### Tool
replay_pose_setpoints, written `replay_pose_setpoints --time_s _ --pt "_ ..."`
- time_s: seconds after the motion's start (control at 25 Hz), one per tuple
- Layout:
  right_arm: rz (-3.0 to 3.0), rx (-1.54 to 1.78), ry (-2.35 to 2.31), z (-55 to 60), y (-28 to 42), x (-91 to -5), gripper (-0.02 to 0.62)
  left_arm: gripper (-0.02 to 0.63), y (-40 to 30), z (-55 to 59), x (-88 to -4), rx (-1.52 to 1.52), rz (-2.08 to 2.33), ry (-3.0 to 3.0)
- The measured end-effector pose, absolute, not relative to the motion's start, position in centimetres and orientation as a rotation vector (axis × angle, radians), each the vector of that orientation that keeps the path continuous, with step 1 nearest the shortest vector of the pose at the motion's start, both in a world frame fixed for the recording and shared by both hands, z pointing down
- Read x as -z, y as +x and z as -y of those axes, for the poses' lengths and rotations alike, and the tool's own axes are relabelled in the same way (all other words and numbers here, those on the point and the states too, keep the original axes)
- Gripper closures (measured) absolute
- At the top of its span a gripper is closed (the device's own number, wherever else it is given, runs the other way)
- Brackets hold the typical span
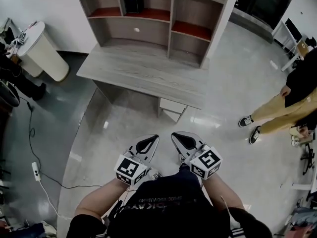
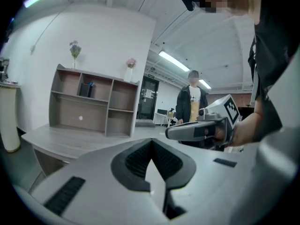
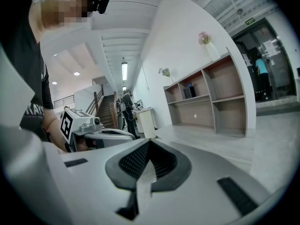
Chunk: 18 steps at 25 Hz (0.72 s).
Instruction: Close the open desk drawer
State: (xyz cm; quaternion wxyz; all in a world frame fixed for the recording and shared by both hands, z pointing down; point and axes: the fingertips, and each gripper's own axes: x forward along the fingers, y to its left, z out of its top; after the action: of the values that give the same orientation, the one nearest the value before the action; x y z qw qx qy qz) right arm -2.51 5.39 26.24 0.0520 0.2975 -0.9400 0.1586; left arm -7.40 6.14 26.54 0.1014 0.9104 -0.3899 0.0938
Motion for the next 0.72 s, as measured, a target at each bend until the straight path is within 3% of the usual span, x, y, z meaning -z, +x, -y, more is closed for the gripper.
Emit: replay_pose_setpoints --time_s 0.36,0.72 --pt "2.881 -0.493 0.880 -8.9 -1.6 -25.1 0.578 0.597 -6.8 -9.4 -25.8 -0.279 1.155 2.651" --pt "2.914 -0.475 0.698 -12.2 2.0 -24.9 0.578 0.597 -1.4 -12.2 -25.8 -0.284 1.221 2.623"
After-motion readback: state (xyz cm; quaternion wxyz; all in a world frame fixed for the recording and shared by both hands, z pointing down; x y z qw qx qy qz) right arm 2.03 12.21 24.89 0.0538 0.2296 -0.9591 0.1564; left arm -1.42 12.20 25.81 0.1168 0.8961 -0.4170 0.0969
